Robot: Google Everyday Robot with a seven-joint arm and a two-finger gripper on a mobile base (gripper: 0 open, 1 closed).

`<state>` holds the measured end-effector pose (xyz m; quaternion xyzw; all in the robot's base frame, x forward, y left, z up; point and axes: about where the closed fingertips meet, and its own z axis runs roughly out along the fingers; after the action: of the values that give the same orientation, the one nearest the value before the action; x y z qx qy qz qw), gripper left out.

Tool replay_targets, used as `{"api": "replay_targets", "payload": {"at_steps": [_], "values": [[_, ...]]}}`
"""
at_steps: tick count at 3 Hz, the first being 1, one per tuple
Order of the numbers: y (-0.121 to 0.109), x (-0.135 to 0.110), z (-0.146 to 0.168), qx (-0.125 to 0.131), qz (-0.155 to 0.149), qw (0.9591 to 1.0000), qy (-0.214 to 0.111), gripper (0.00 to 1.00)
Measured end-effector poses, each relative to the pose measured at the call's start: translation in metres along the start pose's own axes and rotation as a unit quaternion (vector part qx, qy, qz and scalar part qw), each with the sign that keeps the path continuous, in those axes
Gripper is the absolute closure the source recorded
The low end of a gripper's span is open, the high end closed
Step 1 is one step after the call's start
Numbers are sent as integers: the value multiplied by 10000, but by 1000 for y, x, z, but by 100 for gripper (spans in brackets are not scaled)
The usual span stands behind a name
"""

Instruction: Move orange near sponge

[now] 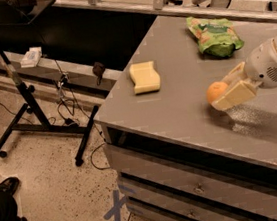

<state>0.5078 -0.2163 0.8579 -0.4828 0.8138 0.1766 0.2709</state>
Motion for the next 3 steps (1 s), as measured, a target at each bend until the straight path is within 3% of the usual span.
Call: {"api": "replay_targets", "payload": {"at_steps": [2, 3], "values": [[-17, -71, 28, 31, -610, 9970, -484, 100], [-27, -92, 51, 18, -823, 9947, -623, 100]]}}
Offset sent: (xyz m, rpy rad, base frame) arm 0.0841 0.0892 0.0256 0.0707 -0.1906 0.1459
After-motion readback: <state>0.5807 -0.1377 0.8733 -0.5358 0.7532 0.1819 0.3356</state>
